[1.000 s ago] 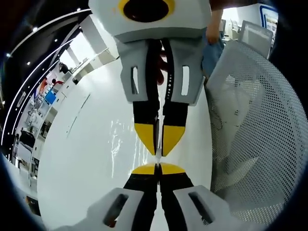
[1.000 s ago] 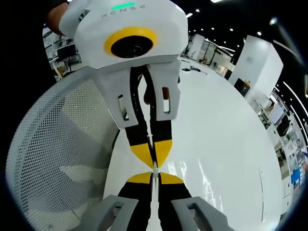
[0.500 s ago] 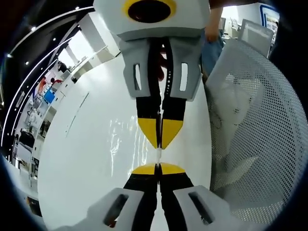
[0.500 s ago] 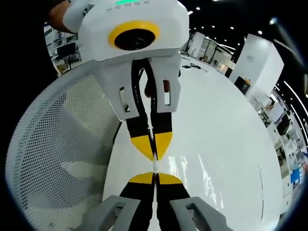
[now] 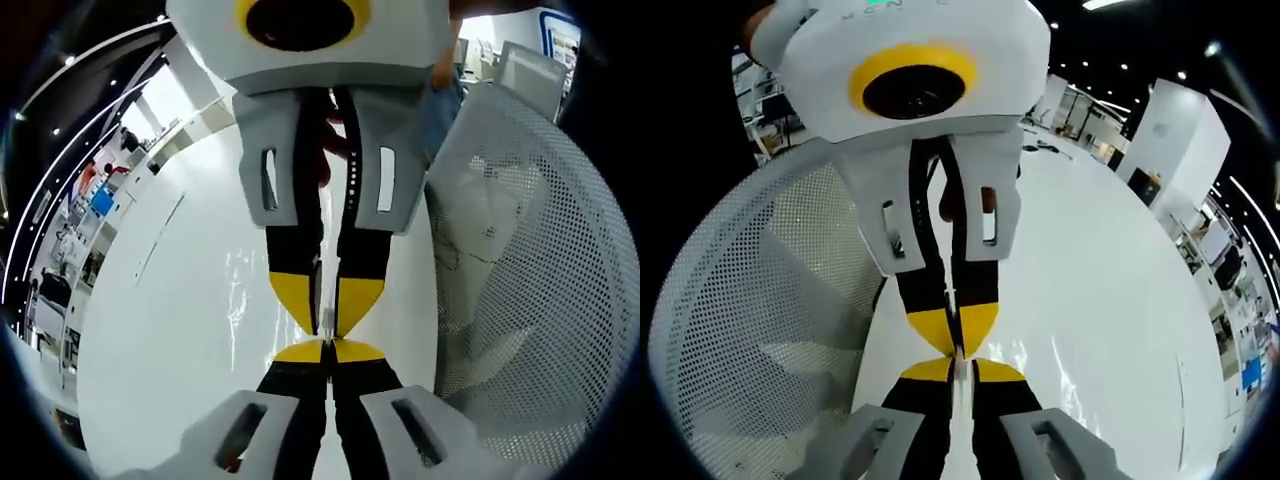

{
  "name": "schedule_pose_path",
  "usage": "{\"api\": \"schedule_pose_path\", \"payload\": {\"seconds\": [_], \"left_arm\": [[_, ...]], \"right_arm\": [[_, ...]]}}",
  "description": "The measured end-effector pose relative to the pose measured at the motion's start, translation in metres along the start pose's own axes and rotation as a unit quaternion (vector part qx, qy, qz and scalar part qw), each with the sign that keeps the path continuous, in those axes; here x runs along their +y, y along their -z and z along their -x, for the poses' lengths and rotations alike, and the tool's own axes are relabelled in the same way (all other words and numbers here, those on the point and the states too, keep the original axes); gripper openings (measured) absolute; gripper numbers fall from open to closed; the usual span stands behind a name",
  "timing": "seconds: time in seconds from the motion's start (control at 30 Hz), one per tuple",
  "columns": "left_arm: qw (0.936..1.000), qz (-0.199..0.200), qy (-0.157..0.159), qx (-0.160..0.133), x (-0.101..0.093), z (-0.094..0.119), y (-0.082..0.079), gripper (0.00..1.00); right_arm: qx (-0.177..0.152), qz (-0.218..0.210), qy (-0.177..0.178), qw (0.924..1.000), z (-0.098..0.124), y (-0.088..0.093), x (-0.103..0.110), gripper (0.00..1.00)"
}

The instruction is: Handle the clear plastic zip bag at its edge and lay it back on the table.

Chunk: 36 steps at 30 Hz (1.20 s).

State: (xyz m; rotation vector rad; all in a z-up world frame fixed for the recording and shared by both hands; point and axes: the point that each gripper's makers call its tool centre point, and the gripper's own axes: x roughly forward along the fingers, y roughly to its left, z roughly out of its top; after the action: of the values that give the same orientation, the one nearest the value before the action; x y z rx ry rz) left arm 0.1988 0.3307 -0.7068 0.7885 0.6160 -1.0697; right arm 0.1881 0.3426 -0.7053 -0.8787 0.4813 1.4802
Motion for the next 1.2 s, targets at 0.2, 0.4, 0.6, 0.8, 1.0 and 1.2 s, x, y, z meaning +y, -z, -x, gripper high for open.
{"api": "schedule_pose_path", "payload": {"seconds": [0.2, 0.4, 0.6, 0.8, 1.0, 1.2], "left_arm": [[0.9999, 0.010, 0.004, 0.002, 0.001, -0.004, 0.001, 0.00], [0.9999, 0.011, 0.004, 0.010, 0.002, -0.007, 0.009, 0.00], [0.9998, 0.020, 0.004, 0.008, 0.005, -0.004, 0.011, 0.00], [0.9998, 0.012, -0.010, 0.009, 0.008, -0.004, 0.010, 0.00], [0.9998, 0.016, -0.013, 0.001, 0.007, -0.003, 0.007, 0.00], [0.9998, 0.018, -0.008, -0.003, 0.004, -0.007, 0.001, 0.01]], "right_arm": [[-0.001, -0.022, -0.005, 0.9997, -0.003, 0.003, -0.002, 0.00], [0.015, -0.019, -0.004, 0.9997, 0.002, 0.019, -0.003, 0.00], [0.015, -0.028, -0.001, 0.9995, 0.009, 0.028, -0.005, 0.00], [0.012, -0.043, 0.009, 0.9989, 0.009, 0.029, -0.009, 0.00], [0.008, -0.041, 0.007, 0.9991, 0.008, 0.026, -0.006, 0.00], [0.001, -0.035, 0.005, 0.9994, 0.007, 0.018, -0.004, 0.00]]}}
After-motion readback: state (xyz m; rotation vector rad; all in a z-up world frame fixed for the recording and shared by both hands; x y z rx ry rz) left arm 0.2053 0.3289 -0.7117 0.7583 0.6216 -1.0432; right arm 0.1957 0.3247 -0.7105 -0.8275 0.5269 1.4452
